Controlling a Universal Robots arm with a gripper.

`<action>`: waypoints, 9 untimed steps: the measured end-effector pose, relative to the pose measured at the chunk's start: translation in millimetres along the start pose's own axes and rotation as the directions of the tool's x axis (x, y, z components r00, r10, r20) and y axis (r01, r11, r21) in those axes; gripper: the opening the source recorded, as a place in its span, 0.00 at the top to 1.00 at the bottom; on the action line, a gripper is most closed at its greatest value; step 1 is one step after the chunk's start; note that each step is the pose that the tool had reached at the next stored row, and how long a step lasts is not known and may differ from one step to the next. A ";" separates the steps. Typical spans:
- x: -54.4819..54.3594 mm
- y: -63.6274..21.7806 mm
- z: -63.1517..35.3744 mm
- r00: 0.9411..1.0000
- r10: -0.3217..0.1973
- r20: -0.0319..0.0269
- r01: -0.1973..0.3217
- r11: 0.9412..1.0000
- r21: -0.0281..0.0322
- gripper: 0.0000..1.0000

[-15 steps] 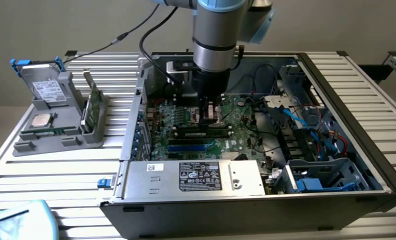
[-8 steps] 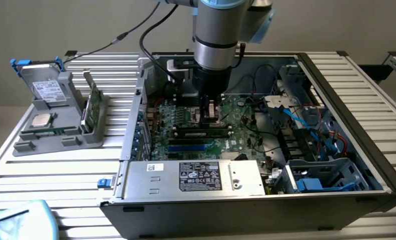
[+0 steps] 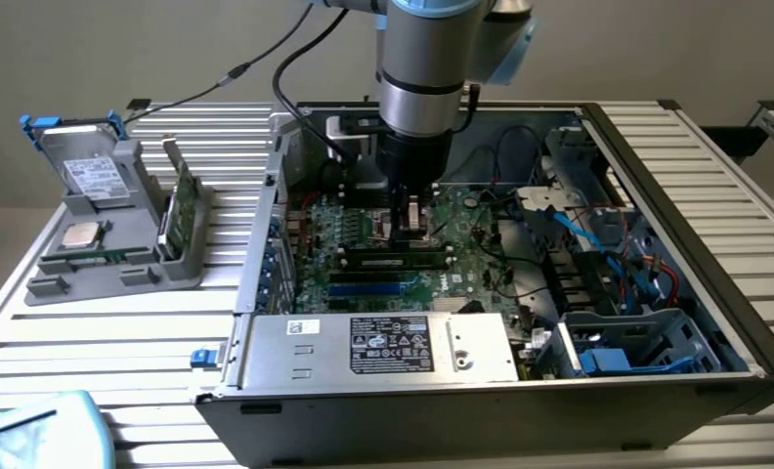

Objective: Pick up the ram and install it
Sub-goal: 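Press down the ram until it locks into place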

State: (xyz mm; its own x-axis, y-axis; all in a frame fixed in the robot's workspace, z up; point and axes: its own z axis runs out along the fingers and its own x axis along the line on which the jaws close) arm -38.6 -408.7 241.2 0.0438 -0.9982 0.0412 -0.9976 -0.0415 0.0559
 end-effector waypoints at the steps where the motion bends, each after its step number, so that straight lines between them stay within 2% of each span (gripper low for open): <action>1: 0.0 0.0 0.0 1.000 0.000 0.000 0.000 1.000 0.000 0.89; 9: 1.0 0.0 -0.1 1.000 0.000 0.000 0.000 1.000 0.000 0.89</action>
State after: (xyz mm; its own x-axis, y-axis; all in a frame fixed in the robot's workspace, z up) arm -38.6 -409.7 241.3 0.0437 -0.9982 0.0416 -0.9976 -0.0414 0.0560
